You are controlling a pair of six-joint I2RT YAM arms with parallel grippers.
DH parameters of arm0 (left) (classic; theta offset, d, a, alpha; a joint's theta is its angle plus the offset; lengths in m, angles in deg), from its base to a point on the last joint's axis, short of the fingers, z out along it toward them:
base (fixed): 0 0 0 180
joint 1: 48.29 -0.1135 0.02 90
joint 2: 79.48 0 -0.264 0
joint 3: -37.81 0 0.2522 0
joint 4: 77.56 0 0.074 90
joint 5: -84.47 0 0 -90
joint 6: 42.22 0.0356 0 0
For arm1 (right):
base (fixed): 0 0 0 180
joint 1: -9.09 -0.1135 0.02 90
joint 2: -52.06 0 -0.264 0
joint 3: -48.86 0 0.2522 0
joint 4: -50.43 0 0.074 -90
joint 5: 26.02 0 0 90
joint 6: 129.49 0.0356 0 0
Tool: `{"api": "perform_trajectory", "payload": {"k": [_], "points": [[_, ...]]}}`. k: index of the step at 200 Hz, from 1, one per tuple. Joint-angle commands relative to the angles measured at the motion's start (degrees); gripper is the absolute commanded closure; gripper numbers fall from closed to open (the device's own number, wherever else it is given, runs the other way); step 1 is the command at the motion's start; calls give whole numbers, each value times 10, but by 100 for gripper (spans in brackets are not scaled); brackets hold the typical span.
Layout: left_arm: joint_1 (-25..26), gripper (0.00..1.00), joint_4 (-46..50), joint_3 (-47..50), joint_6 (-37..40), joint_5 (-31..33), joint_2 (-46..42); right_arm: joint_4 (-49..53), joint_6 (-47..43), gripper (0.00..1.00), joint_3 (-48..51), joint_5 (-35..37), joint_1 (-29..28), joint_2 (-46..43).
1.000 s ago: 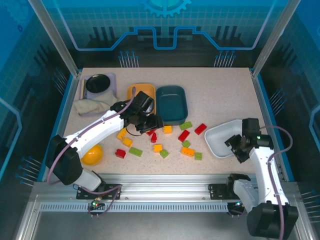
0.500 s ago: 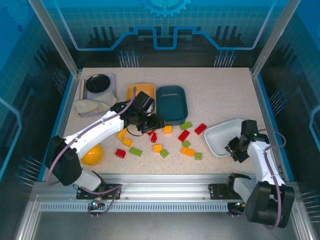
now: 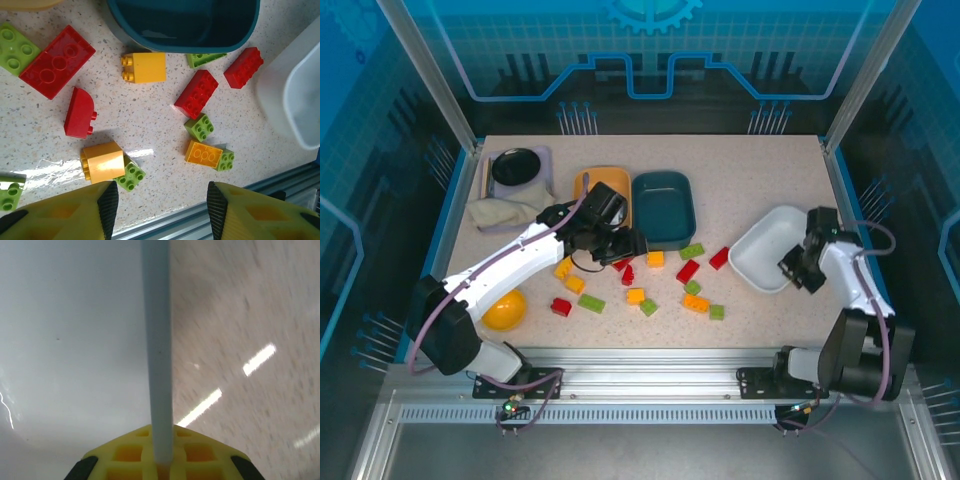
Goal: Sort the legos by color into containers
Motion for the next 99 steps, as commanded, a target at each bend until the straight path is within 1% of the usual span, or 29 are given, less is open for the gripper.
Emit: {"api": "perform_trajectory", "payload": {"k": [1,24,52,76,99], "points": [[-12,46,22,-26,-6,-2,4,-40,-99,100,-103,0,-2,76],[-11,49,12,-45,-21,-30,34,-34,-175,100,-206,-25,-31,178],[5,57,-12,-63,-54,-57,78,9,-240,100,-324,-36,-74,298],[18,64,-13,-78,-66,-59,124,41,-261,100,-392,-39,-102,360],[23,67,-25,-86,-78,-65,168,55,-264,100,-411,-51,-118,385]]}}
